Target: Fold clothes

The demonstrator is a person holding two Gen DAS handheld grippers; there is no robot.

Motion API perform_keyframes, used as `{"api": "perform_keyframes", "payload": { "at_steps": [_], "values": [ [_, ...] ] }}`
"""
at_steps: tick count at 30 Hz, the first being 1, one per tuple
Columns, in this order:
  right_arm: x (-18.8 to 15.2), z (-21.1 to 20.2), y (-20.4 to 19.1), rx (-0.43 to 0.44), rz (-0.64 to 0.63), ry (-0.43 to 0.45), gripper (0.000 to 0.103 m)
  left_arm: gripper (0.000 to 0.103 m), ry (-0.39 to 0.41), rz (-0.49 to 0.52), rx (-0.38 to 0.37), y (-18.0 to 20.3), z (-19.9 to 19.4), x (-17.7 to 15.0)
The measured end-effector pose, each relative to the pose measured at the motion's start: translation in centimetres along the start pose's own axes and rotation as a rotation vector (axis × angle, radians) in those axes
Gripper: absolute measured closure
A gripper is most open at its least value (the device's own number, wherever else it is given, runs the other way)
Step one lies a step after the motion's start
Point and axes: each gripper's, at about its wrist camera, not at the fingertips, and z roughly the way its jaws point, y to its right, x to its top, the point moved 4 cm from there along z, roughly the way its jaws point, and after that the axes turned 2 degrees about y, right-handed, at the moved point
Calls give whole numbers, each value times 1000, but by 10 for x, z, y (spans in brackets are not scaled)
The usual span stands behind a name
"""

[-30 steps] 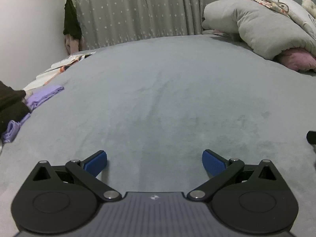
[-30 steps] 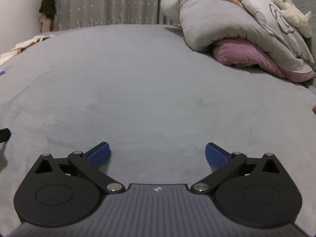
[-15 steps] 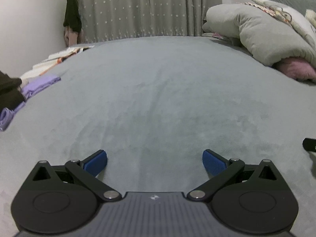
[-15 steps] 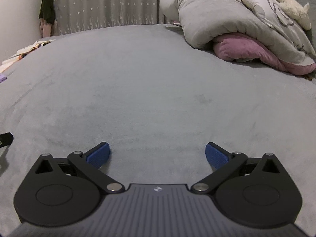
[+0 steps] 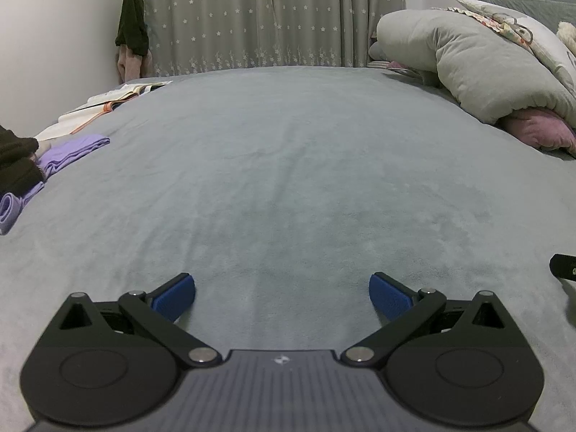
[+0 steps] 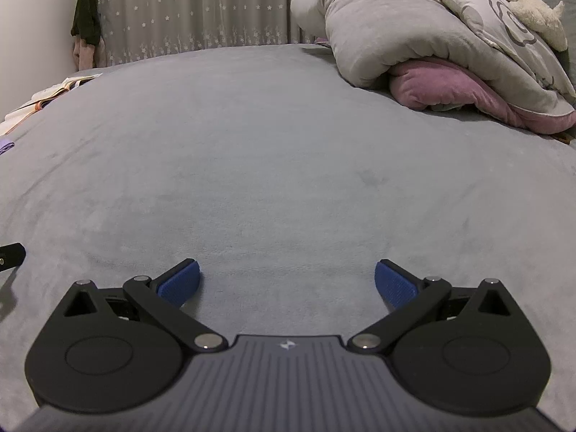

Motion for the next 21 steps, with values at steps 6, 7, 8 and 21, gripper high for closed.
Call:
{"api": "perform_keyframes", "payload": {
  "at_steps": [6,7,8,21],
  "values": [
    [0,0,1,0,0,0,0,0,0,-6,0,1,0,-1],
    [0,-1,1,0,0,0,0,0,0,-6,0,-1,-1,-1],
    [0,0,1,0,0,0,0,0,0,-7,0,-1,-1,-1],
    [0,1,2,1,0,0,0,0,1,-6,5,-1,-4,-3]
  ]
}}
